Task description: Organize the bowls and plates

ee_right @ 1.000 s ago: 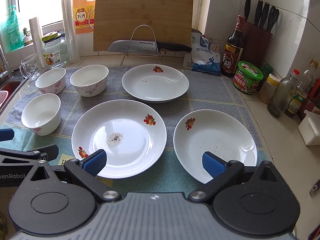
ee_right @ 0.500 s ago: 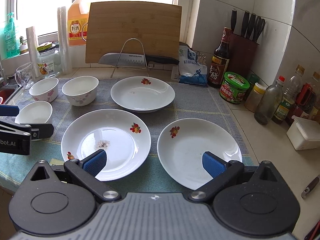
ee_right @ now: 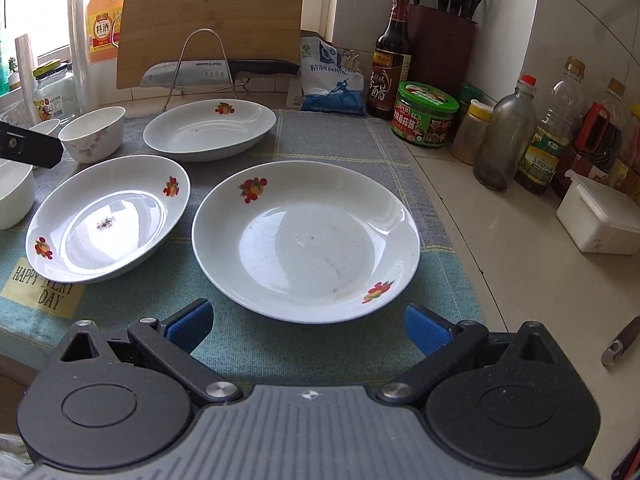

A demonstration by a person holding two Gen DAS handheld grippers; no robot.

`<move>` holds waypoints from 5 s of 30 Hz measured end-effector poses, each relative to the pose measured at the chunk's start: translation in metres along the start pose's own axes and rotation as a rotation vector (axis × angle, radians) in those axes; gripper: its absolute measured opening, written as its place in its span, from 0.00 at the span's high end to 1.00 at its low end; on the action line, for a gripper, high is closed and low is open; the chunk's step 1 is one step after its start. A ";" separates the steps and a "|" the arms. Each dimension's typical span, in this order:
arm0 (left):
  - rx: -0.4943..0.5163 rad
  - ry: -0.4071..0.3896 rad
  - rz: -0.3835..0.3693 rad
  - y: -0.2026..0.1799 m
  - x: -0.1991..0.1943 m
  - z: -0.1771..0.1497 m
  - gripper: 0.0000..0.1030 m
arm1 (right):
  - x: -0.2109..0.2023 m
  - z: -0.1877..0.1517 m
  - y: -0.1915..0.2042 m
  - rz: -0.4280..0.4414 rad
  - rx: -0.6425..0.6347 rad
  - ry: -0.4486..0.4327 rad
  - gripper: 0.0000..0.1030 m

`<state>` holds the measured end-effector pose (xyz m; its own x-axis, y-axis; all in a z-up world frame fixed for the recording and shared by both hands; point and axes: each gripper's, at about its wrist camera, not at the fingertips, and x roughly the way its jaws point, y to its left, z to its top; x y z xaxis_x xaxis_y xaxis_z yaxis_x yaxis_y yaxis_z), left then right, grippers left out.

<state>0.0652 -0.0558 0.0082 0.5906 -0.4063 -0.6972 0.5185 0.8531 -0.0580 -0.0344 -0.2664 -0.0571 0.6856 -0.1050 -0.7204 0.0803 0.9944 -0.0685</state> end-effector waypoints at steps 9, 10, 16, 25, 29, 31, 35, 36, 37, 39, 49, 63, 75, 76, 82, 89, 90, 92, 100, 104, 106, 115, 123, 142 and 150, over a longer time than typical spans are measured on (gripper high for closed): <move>0.146 0.028 -0.080 -0.049 0.046 0.031 0.01 | 0.040 -0.003 -0.032 0.095 -0.024 0.030 0.00; 0.154 0.035 -0.092 -0.052 0.052 0.034 0.01 | 0.043 -0.002 -0.033 0.106 -0.034 0.030 0.00; 0.226 0.068 -0.115 -0.072 0.085 0.050 0.01 | 0.052 -0.002 -0.040 0.176 -0.106 0.003 0.00; 0.282 0.165 -0.231 -0.087 0.144 0.073 0.04 | 0.057 -0.011 -0.054 0.275 -0.178 -0.100 0.00; 0.307 0.227 -0.272 -0.096 0.165 0.076 0.14 | 0.060 -0.011 -0.056 0.291 -0.187 -0.133 0.00; 0.324 0.251 -0.289 -0.099 0.172 0.076 0.19 | 0.061 -0.011 -0.056 0.301 -0.196 -0.138 0.00; 0.347 0.292 -0.300 -0.102 0.185 0.077 0.25 | 0.064 -0.007 -0.057 0.314 -0.212 -0.128 0.00; 0.350 0.302 -0.306 -0.101 0.187 0.077 0.25 | 0.064 -0.006 -0.057 0.318 -0.216 -0.126 0.00; 0.351 0.309 -0.312 -0.101 0.189 0.078 0.25 | 0.064 -0.006 -0.057 0.320 -0.218 -0.125 0.00; 0.353 0.324 -0.324 -0.100 0.193 0.079 0.26 | 0.065 -0.005 -0.057 0.321 -0.221 -0.124 0.00; 0.374 0.356 -0.350 -0.100 0.202 0.082 0.28 | 0.066 -0.004 -0.056 0.326 -0.224 -0.111 0.00; 0.358 0.324 -0.357 -0.101 0.202 0.096 0.28 | 0.065 0.015 -0.065 0.328 -0.243 -0.091 0.00; 0.343 0.265 -0.347 -0.109 0.228 0.134 0.28 | 0.089 0.048 -0.094 0.315 -0.269 -0.105 0.00; 0.343 0.263 -0.346 -0.110 0.231 0.137 0.28 | 0.092 0.051 -0.096 0.316 -0.268 -0.105 0.00; 0.333 0.258 -0.343 -0.113 0.254 0.150 0.28 | 0.109 0.060 -0.104 0.312 -0.269 -0.098 0.00; 0.328 0.265 -0.348 -0.116 0.272 0.159 0.28 | 0.126 0.068 -0.111 0.310 -0.259 -0.082 0.00; 0.329 0.265 -0.348 -0.116 0.273 0.160 0.28 | 0.127 0.069 -0.112 0.309 -0.257 -0.080 0.00; 0.334 0.262 -0.349 -0.118 0.276 0.162 0.28 | 0.129 0.069 -0.112 0.303 -0.257 -0.077 0.00; 0.345 0.258 -0.355 -0.120 0.284 0.165 0.28 | 0.136 0.069 -0.115 0.283 -0.245 -0.063 0.00; 0.343 0.257 -0.357 -0.119 0.286 0.164 0.28 | 0.137 0.070 -0.115 0.277 -0.244 -0.062 0.00; 0.347 0.256 -0.356 -0.119 0.287 0.163 0.28 | 0.136 0.070 -0.114 0.273 -0.244 -0.062 0.00; 0.380 0.202 -0.310 -0.121 0.269 0.163 0.24 | 0.131 0.068 -0.114 0.250 -0.223 -0.054 0.00; 0.379 0.165 -0.218 -0.115 0.232 0.161 0.23 | 0.114 0.061 -0.116 0.220 -0.163 -0.046 0.00; 0.256 0.096 -0.181 -0.075 0.120 0.108 0.22 | 0.043 0.051 -0.055 0.225 -0.206 -0.118 0.00; 0.156 0.070 -0.136 -0.043 0.063 0.063 0.21 | 0.017 0.040 -0.013 0.255 -0.242 -0.142 0.00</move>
<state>0.1191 -0.1387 0.0122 0.4673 -0.4858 -0.7387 0.6832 0.7287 -0.0472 0.0053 -0.2815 -0.0410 0.7564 0.1625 -0.6336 -0.2674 0.9609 -0.0727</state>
